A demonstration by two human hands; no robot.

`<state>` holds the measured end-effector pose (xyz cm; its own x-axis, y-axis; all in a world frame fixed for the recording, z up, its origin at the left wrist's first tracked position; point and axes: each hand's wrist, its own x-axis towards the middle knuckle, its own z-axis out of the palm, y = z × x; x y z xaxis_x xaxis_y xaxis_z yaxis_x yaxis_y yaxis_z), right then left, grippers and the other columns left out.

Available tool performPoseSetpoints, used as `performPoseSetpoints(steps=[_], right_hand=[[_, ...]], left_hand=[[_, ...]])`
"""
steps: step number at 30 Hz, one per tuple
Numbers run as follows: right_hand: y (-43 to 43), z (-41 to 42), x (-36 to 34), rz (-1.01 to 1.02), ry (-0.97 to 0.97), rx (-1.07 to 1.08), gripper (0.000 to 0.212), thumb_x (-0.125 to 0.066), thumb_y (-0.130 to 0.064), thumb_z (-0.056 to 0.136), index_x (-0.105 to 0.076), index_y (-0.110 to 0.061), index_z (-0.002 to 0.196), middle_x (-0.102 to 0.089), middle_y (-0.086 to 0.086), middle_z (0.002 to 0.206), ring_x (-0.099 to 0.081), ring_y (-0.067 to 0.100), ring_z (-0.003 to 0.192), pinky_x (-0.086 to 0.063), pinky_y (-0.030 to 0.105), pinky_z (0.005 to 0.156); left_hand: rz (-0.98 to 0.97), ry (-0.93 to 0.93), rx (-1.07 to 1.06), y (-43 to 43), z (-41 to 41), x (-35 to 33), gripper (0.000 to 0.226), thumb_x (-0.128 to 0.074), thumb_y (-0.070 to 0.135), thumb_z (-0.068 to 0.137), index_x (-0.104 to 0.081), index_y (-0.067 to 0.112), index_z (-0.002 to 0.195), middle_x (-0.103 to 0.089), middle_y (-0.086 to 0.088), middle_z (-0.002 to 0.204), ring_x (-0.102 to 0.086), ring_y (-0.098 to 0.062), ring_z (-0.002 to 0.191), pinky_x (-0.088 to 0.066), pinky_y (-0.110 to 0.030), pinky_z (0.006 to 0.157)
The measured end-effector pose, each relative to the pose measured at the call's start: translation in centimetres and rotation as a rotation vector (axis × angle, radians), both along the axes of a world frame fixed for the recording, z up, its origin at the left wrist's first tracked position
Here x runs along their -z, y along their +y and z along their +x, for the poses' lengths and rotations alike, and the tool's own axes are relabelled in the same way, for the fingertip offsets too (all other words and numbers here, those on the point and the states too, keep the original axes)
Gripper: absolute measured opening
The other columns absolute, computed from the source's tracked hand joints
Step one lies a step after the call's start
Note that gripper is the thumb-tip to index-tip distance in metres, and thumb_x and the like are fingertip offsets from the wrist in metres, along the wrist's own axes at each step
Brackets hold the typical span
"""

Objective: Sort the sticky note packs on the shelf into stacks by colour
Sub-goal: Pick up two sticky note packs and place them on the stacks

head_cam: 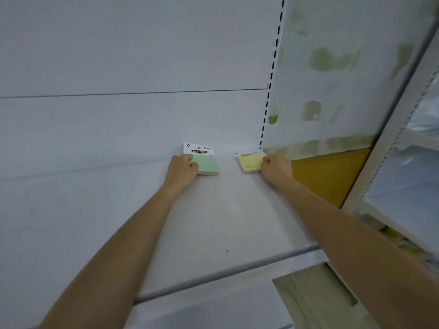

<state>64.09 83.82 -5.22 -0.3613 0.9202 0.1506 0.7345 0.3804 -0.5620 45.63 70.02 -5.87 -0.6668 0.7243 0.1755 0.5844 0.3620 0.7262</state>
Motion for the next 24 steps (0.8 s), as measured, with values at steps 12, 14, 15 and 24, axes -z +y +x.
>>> performPoseSetpoints(steps=[12,14,15,24], right_hand=[[-0.5,0.0,0.7,0.023,-0.232,-0.057,0.064,-0.039,-0.051,0.086,-0.037,-0.011,0.135,-0.036,0.015,0.143,-0.027,0.034,0.133,-0.025,0.044,0.107],[-0.4,-0.1,0.7,0.012,-0.229,-0.064,0.060,-0.038,-0.048,0.087,-0.037,-0.010,0.134,-0.037,0.014,0.143,-0.026,0.034,0.132,-0.025,0.044,0.106],[-0.4,0.0,0.7,0.011,-0.227,-0.065,0.059,-0.037,-0.047,0.087,-0.038,-0.009,0.133,-0.038,0.013,0.142,-0.026,0.034,0.132,-0.025,0.044,0.105],[-0.3,-0.2,1.0,0.052,-0.195,-0.064,0.063,-0.037,-0.048,0.088,-0.032,-0.009,0.137,-0.031,0.016,0.147,-0.021,0.037,0.136,-0.020,0.048,0.111]], left_hand=[[-0.156,0.131,0.065,-1.1,0.2,1.2,0.042,-0.049,0.031,0.085,-0.054,0.017,0.124,-0.043,-0.010,0.137,-0.033,-0.029,0.130,-0.022,-0.029,0.108],[-0.148,0.148,0.074,-1.3,0.3,1.2,0.037,-0.052,0.028,0.086,-0.055,0.017,0.121,-0.045,-0.010,0.134,-0.035,-0.027,0.129,-0.021,-0.028,0.107],[-0.146,0.150,0.078,-1.4,0.3,1.2,0.037,-0.053,0.028,0.085,-0.055,0.017,0.121,-0.045,-0.010,0.133,-0.035,-0.026,0.129,-0.022,-0.027,0.106],[-0.099,0.188,0.041,-1.7,1.1,0.8,0.036,-0.055,0.025,0.086,-0.055,0.017,0.121,-0.044,-0.007,0.133,-0.035,-0.025,0.127,-0.027,-0.028,0.106]])
